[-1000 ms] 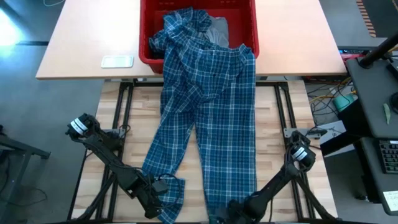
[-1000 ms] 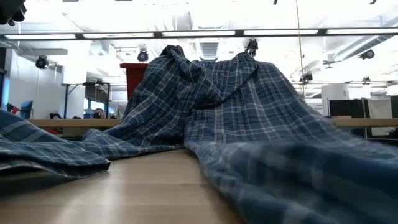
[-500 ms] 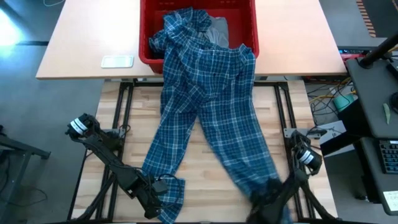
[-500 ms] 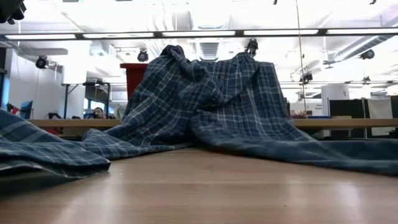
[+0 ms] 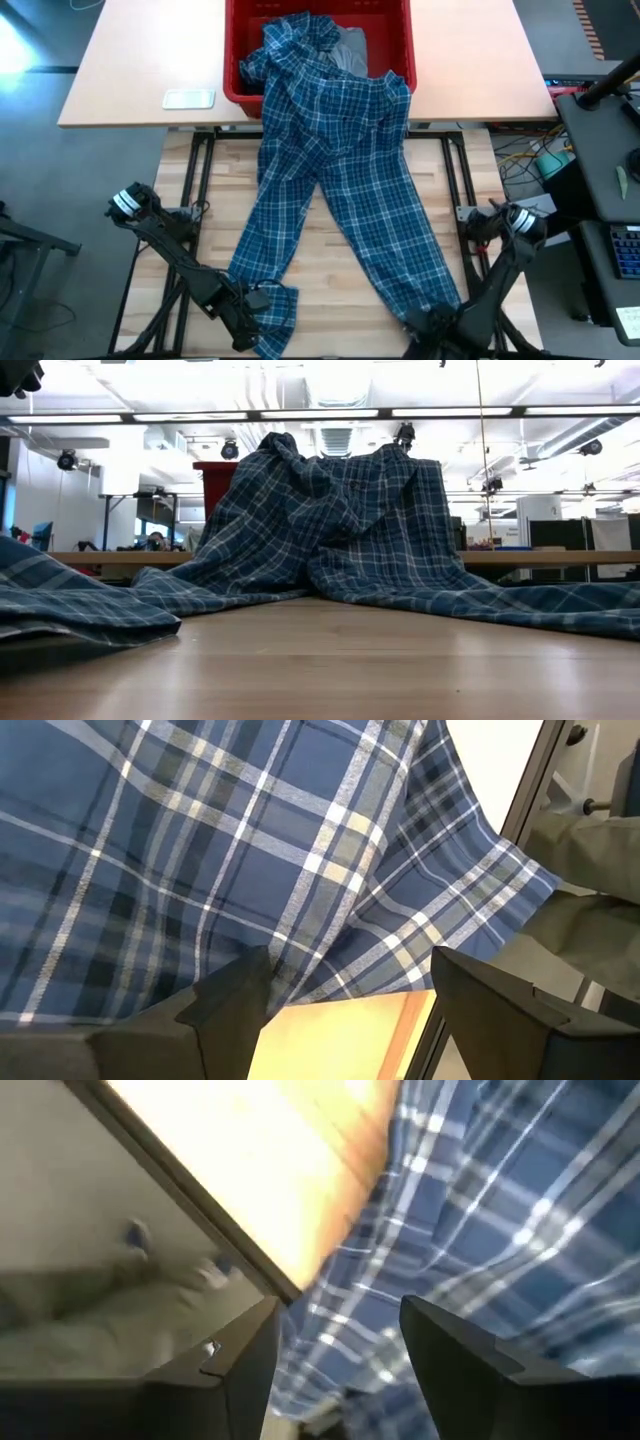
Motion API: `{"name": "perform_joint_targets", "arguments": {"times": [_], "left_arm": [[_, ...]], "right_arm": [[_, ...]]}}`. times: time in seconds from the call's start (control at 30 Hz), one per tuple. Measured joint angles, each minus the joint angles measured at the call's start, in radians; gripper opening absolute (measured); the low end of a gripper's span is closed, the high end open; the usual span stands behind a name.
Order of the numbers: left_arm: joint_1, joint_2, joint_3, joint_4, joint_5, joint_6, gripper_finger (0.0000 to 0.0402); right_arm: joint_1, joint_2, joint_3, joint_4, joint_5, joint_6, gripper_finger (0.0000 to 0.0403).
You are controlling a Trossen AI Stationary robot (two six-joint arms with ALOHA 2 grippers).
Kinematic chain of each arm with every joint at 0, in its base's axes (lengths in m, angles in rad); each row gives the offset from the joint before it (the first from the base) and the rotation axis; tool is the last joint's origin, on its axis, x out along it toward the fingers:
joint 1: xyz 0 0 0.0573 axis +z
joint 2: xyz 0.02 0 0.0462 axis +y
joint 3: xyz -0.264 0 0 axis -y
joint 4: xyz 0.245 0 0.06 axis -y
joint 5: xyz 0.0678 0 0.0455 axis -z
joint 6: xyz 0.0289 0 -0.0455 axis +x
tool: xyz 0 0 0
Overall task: Fold Laundry from Bin
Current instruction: Fold the blue patterned pants
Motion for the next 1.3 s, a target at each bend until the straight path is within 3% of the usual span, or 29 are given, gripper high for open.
{"name": "perform_joint_targets", "arguments": {"times": [0.13,0.27,0.43,0.7,1.03,1.17,1.3], "left_arm": [[0.000,0.000,0.000,0.000,0.000,0.009,0.0261],[0.000,0.000,0.000,0.000,0.000,0.010,0.0261],[0.000,0.000,0.000,0.000,-0.006,0.006,0.0261],[0.000,0.000,0.000,0.001,-0.011,0.002,0.0261],[0.001,0.000,0.000,0.002,-0.035,0.006,0.0261],[0.001,0.000,0.000,0.003,-0.036,0.001,0.0261],[0.001,0.000,0.000,0.004,-0.043,0.004,0.0261]], "right_arm": [[0.033,-0.051,-0.169,0.122,0.012,0.214,0.0201],[0.068,-0.111,-0.323,0.368,0.013,0.401,0.0188],[0.068,-0.100,-0.401,0.476,0.021,0.431,0.0168],[0.051,-0.072,-0.362,0.528,0.033,0.343,0.0123],[0.038,-0.037,-0.312,0.421,0.019,0.366,0.0015],[0.038,-0.037,-0.223,0.296,-0.048,0.364,0.0026],[0.038,-0.011,-0.161,0.186,-0.050,0.359,0.0076]]}}
